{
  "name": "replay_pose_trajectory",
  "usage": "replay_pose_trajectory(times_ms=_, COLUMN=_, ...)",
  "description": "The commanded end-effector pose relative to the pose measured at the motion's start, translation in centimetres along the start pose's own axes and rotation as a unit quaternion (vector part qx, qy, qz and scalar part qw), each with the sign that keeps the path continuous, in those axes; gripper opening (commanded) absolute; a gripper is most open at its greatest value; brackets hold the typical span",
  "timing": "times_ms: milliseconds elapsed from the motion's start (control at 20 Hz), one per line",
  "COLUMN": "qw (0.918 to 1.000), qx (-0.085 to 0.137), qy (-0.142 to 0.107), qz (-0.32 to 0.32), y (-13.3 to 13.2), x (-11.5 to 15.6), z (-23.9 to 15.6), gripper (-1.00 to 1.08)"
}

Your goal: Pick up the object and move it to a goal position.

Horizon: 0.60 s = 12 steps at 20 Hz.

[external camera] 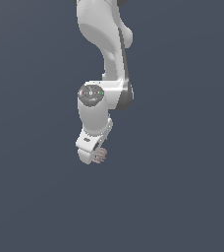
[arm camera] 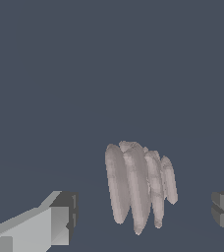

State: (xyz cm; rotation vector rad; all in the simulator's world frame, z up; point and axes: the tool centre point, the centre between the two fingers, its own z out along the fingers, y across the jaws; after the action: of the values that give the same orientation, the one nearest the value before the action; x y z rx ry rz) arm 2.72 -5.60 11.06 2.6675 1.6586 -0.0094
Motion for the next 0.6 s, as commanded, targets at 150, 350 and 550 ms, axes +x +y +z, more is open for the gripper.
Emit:
replay_pose_trajectory(times_ms=150, qw=0.9990, qx=-0.001, qy=0.001, qz=-0.044, y=0.53, x=-0.51, z=0.57, gripper=1.00)
replay_pose_trajectory(times_ms=350, qw=0.9980, qx=-0.001, qy=0.002, qz=-0.064, y=0.76, x=-0.75, z=0.83, gripper=1.00)
replay_pose_trajectory(times_ms=550, qw=0.9973, qx=-0.002, qy=0.002, qz=-0.073, y=0.87, x=-0.87, z=0.96, gripper=1.00)
